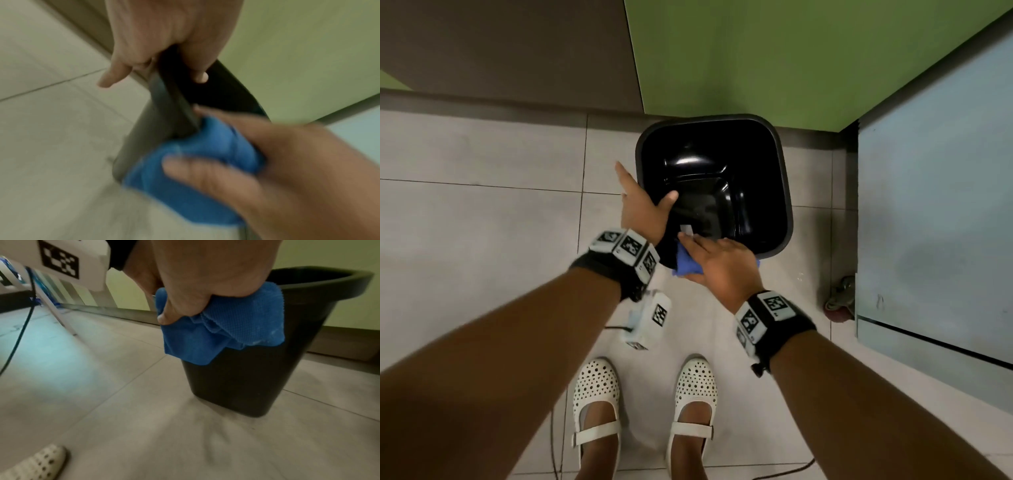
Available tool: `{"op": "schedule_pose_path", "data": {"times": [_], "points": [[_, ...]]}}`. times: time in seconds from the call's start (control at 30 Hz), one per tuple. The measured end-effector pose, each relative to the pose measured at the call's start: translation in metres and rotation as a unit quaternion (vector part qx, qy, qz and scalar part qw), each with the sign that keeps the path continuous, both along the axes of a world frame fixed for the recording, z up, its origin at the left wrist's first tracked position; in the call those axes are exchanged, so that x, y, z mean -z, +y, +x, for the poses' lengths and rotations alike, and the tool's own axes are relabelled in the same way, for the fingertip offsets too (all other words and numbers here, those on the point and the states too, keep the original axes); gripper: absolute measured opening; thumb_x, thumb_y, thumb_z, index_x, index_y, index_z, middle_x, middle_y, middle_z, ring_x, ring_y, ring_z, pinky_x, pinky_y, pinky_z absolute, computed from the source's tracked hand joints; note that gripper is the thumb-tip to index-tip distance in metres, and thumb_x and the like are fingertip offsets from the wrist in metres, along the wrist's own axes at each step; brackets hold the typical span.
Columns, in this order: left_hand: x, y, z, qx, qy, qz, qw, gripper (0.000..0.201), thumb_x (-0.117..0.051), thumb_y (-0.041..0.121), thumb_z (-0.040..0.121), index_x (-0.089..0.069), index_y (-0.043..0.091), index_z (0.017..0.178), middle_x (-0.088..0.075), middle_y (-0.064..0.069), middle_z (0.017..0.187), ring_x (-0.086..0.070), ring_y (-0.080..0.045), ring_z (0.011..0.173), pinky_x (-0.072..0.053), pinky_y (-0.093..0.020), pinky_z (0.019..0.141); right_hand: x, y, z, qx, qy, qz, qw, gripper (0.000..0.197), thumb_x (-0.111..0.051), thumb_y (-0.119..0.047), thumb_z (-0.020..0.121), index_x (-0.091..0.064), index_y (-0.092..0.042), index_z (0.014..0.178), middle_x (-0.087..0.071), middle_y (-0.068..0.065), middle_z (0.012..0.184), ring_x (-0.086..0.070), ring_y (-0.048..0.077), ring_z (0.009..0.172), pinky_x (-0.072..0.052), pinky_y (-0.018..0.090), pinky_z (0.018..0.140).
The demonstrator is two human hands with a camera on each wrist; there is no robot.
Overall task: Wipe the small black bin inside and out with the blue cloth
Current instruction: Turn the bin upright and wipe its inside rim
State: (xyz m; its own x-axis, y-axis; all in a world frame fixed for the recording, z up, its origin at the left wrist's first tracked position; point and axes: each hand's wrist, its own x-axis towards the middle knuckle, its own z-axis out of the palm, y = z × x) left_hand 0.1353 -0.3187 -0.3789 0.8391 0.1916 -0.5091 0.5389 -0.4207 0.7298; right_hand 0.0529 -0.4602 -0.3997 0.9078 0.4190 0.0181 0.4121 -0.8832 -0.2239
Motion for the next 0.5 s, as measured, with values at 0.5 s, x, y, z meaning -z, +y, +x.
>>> {"op": "schedule_pose_path", "data": {"times": [0.5], "points": [[0.010,0.015,-0.019,0.057,-0.016,0.074,0.996,0.073,-0.048,0.035,0.093,-0.005,0.020,0.150,-0.036,-0.023,0.148,-0.050,-0.041,0.124,-0.044,-0.045,0.100,-0.010,-0.031,-0.007,0.043,-0.015,-0.020,0.999,0.038,-0.085,-0.042,0.056,-0.075,-0.021,0.086,-0.076,-0.003,0.088,-0.073,0.018,0.073,-0.056,0.037,0.077]]}}
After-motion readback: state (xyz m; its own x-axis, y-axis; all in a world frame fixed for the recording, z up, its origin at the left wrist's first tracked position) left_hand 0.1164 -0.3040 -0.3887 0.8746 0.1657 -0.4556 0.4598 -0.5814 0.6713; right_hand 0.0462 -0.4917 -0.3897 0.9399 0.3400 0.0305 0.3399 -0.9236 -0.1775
